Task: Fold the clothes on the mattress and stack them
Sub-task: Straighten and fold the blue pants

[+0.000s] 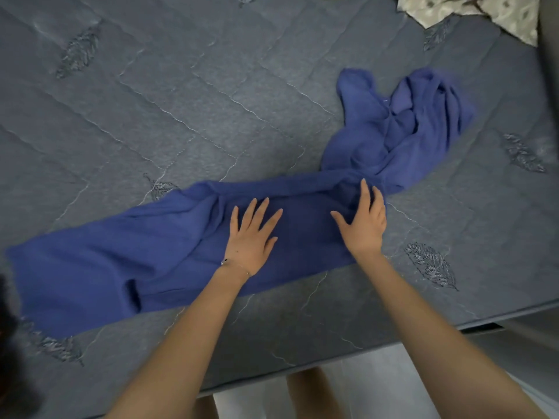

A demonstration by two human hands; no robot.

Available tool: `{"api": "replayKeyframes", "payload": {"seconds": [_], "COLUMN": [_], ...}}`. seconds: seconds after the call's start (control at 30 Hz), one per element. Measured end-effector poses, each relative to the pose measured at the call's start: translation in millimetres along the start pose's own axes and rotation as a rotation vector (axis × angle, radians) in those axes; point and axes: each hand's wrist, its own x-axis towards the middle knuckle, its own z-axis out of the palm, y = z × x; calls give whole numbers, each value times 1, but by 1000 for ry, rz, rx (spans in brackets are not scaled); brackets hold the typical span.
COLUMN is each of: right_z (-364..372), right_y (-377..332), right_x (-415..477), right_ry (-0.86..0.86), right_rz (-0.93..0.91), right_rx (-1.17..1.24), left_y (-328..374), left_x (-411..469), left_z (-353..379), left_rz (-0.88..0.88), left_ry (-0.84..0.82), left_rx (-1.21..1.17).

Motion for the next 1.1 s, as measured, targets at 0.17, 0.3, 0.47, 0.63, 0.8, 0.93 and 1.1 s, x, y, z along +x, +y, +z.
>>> {"api": "replayKeyframes", "payload": {"seconds": [0.17,0.3,0.47,0.63,0.8,0.93,1.1], "right_z": [-1,0,2,13,41,79,130], "right_y": [22,27,8,-61,-166,-243,-315], "right_x": [8,8,0,-37,-109,-172,-234], "right_ry": [29,29,46,118,-63,-291,-580], "right_rz": [129,207,406,220,-93,-295,-409], "right_rx": [136,426,753,753,671,638,548], "left_y": [-3,-5,-11,-23,-62,-134,-228], "left_x": [3,-4,-25,-49,-82,-119,-165], "left_z": [9,4,-7,-24,-60,-76,-82], "left_rz": [-61,-85,-110,-139,-478,-697,-751], "left_ry": [-91,-87,48,194,204,228,117], "left_rx": [-3,-31,-294,-662,-1484,-1743,-1721]}}
